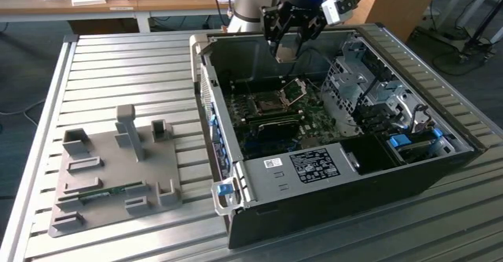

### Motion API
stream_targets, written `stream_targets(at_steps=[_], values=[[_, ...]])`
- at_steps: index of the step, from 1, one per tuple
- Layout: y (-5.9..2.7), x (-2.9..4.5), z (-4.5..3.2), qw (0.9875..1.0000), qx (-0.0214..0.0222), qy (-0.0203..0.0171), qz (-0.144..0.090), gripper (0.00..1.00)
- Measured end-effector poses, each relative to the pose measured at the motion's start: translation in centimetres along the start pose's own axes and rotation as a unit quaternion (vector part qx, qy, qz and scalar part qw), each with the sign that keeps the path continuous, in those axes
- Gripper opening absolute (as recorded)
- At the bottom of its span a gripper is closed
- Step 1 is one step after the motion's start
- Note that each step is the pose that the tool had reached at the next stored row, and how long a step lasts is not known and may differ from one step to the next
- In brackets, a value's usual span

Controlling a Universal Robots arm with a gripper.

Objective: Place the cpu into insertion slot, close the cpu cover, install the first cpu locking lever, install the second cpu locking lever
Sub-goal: 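Place the cpu into insertion slot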

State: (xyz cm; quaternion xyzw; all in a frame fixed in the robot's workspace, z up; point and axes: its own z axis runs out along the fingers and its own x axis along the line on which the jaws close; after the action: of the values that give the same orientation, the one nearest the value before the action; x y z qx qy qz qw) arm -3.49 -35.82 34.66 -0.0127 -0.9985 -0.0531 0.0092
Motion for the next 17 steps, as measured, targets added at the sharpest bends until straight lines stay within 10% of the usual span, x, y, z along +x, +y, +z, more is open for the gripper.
stream_targets(at_steps=[17], values=[[-0.07, -0.01, 0.62, 1.0, 0.0, 0.0, 0.0, 0.54]])
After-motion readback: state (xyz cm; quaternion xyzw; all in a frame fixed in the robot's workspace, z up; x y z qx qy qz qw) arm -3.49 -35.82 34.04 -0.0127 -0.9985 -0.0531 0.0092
